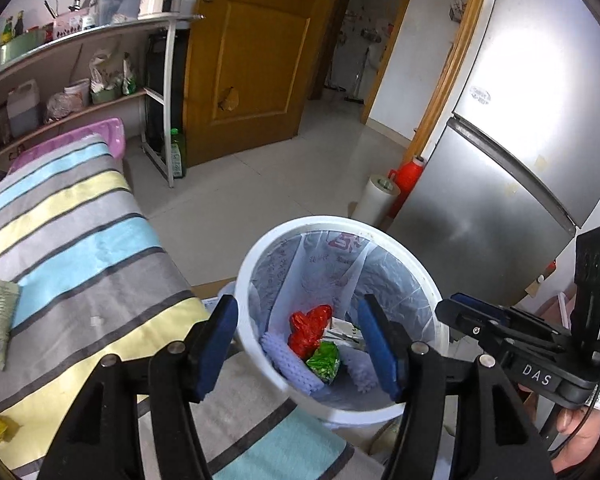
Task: Collect trash
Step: 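Open both tools over the bin and pull them back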
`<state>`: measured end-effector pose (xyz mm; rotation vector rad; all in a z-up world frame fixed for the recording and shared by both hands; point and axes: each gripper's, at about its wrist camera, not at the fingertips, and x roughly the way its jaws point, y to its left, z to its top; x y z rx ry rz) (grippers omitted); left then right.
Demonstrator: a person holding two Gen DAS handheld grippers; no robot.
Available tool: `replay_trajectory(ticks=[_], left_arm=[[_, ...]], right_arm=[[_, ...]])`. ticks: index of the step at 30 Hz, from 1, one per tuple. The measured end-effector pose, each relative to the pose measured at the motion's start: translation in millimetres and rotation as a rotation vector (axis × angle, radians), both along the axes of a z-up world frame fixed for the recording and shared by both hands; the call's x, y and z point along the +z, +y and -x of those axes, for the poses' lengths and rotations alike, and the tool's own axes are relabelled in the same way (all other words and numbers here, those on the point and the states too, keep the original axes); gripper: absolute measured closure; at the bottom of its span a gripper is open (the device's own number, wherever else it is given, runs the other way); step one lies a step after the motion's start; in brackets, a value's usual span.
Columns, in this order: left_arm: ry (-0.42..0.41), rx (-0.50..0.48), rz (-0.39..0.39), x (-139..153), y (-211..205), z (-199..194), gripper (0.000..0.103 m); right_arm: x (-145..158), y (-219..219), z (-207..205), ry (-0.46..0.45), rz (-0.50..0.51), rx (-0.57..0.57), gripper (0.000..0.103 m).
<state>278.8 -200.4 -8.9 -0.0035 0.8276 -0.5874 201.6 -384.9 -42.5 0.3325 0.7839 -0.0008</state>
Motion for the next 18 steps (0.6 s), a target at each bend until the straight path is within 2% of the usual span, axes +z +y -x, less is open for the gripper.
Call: replay_trajectory(ticks=[9,18], left_arm=[[-0.047,0.074,0.006,21.2,43.1,26.0,0.039],[-0.107,0.158,0.010,35.8,88.9,54.6,0.039]], right_arm=[[28.7,34.6,15.8,-0.069,0.030,0.069,0.071],[47.2,83.0,28.4,-0.121,0.043,0.186,0.071]])
